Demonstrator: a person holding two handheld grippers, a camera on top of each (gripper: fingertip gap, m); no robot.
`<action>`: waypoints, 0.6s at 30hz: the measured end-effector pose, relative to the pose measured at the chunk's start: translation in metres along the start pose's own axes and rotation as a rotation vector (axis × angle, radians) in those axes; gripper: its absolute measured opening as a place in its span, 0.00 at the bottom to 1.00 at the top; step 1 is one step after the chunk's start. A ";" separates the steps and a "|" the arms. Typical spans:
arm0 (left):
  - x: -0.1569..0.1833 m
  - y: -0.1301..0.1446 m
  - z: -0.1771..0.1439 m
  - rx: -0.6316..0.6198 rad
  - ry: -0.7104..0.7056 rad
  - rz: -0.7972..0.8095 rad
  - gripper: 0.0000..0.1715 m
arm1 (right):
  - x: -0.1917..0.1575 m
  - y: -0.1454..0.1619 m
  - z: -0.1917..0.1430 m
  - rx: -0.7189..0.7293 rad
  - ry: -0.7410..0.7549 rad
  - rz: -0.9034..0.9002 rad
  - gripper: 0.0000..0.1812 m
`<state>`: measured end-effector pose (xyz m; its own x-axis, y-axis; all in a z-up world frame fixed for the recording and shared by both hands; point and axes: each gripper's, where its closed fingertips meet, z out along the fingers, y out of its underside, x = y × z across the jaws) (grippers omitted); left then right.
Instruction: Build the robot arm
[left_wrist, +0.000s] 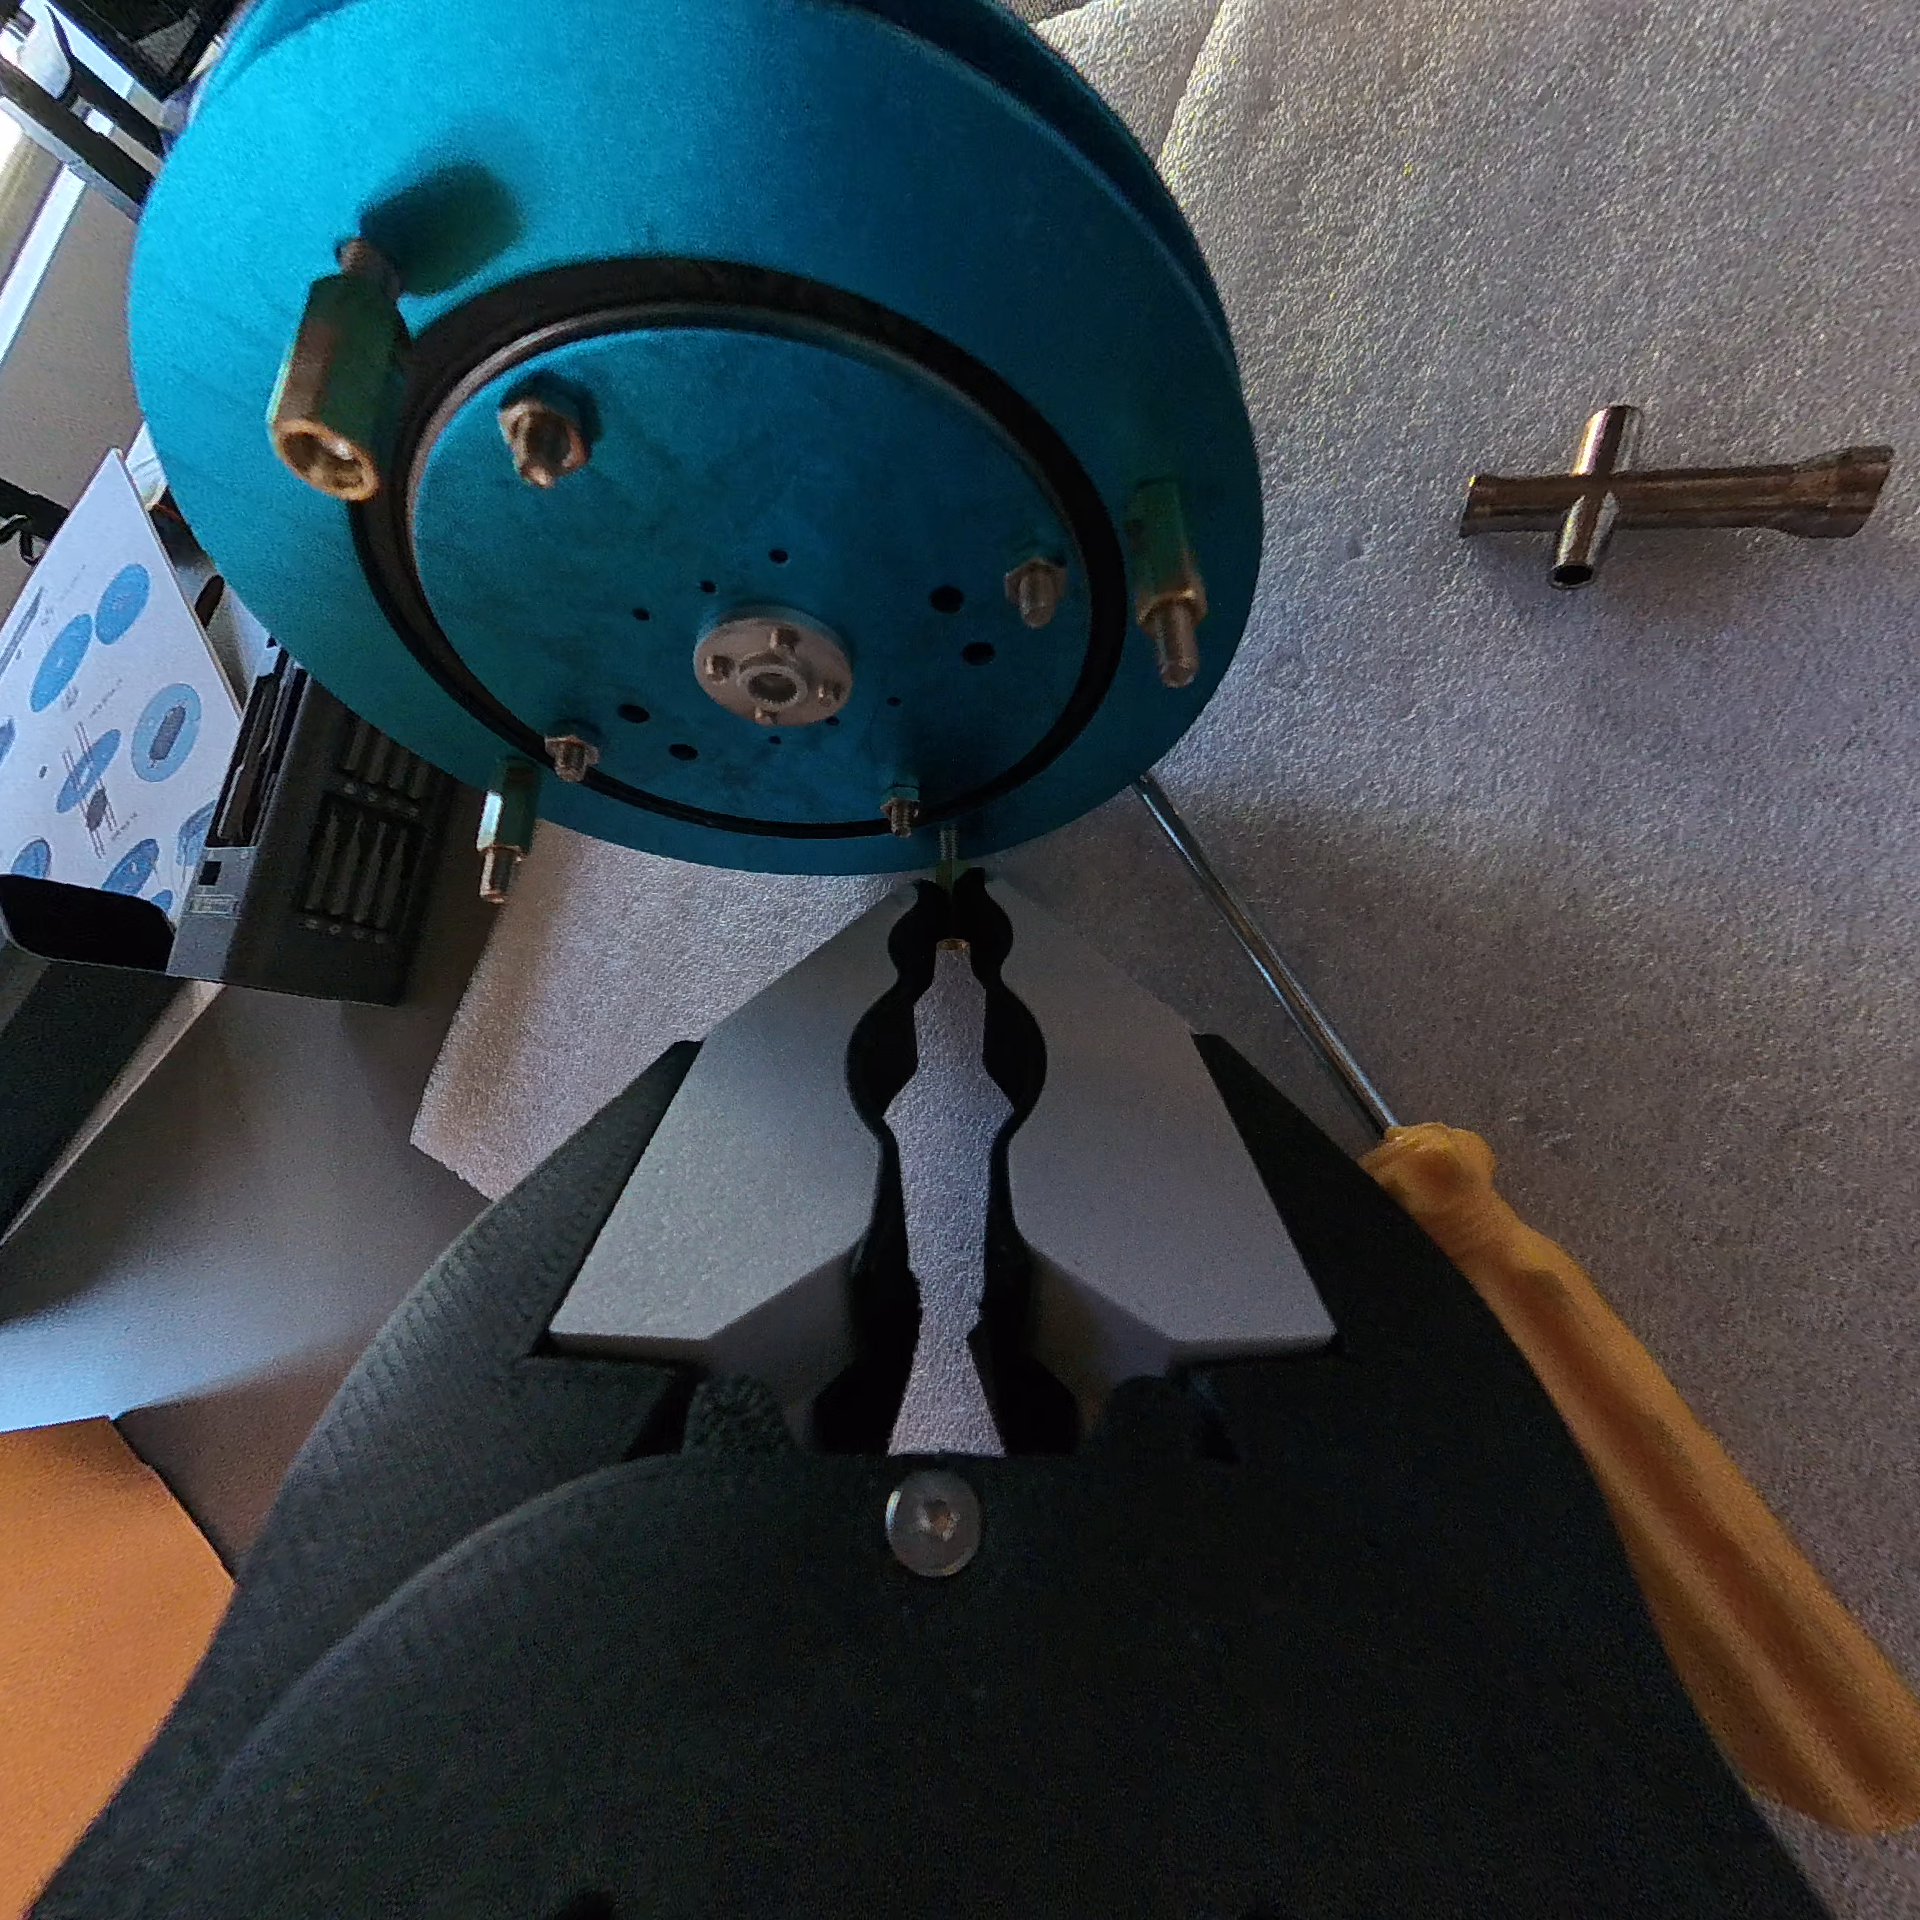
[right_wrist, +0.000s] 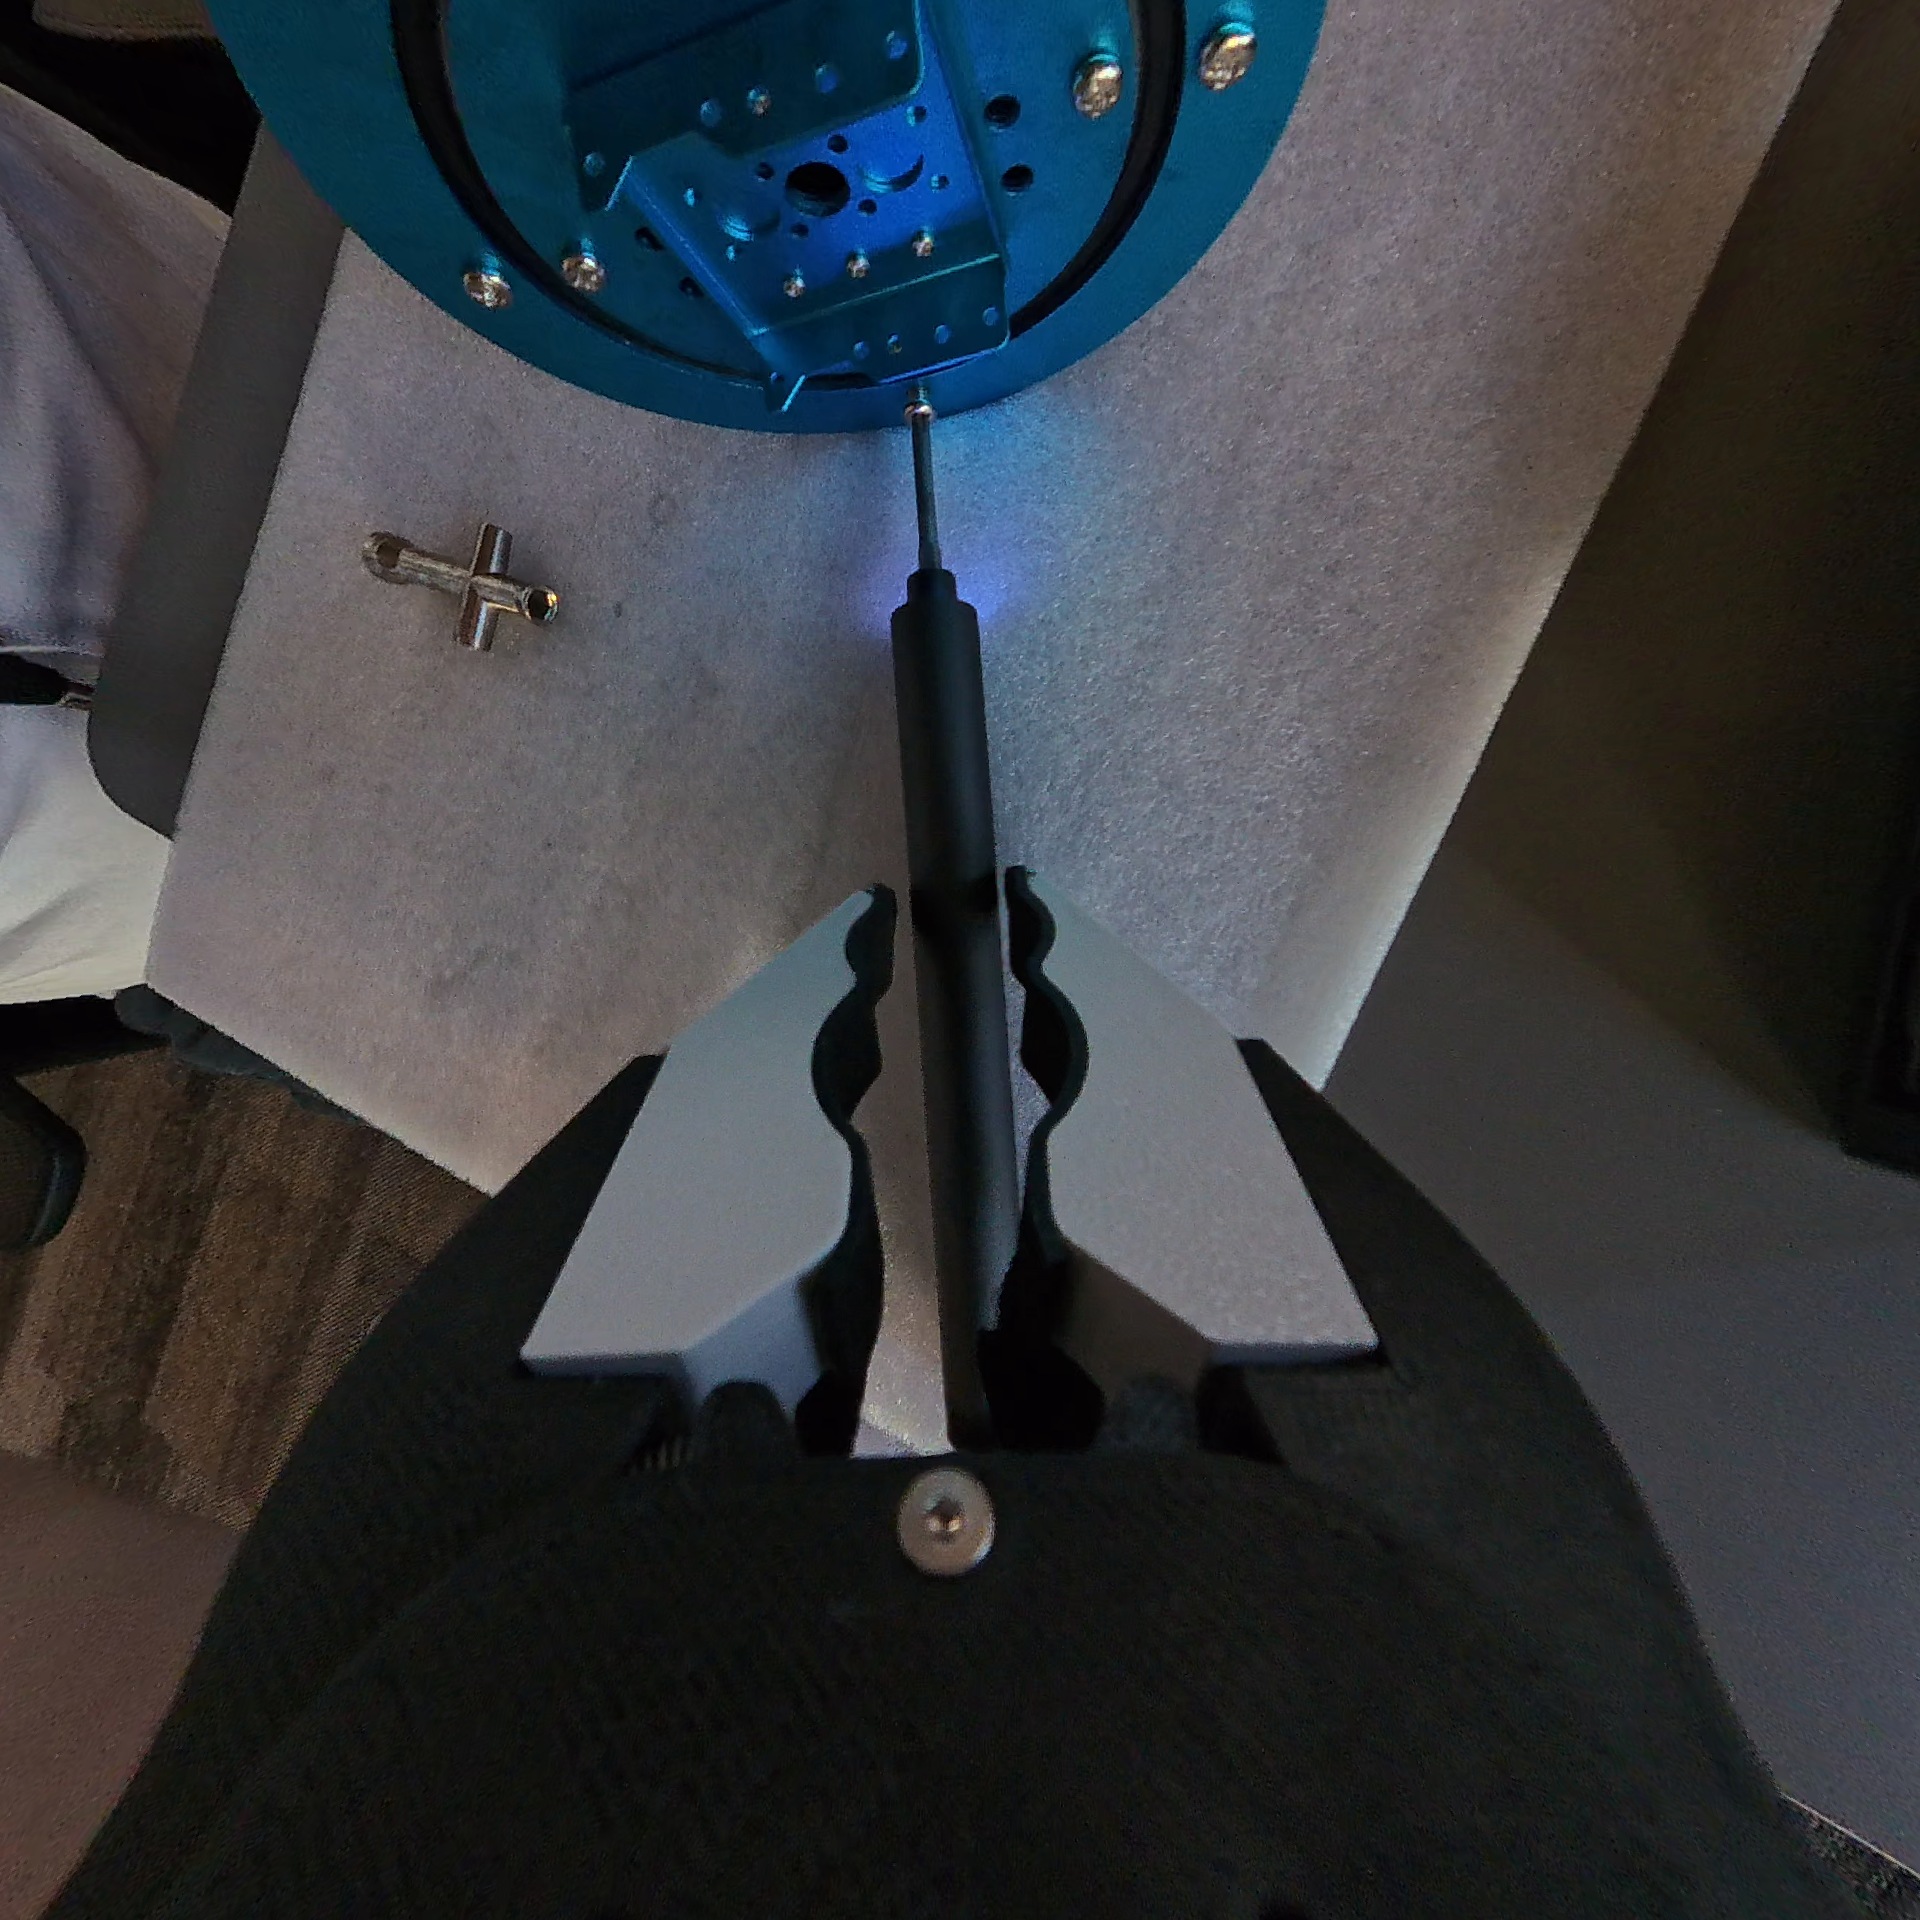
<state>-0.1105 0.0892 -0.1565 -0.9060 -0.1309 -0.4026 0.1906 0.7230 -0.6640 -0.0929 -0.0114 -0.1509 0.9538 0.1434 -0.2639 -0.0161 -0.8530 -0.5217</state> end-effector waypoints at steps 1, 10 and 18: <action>0.000 0.000 0.000 0.000 0.000 0.000 0.02 | 0.000 -0.001 -0.001 0.003 0.001 -0.003 0.11; 0.000 0.000 0.000 0.002 0.005 -0.009 0.02 | 0.001 0.002 -0.003 -0.029 0.049 -0.066 0.11; 0.000 0.000 0.000 0.002 0.008 -0.012 0.02 | 0.000 0.002 0.001 -0.067 -0.014 0.061 0.08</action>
<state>-0.1105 0.0892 -0.1569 -0.9112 -0.1337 -0.3896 0.1806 0.7204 -0.6696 -0.0935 -0.0130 -0.1523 0.9475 0.0970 -0.3047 -0.0530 -0.8921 -0.4488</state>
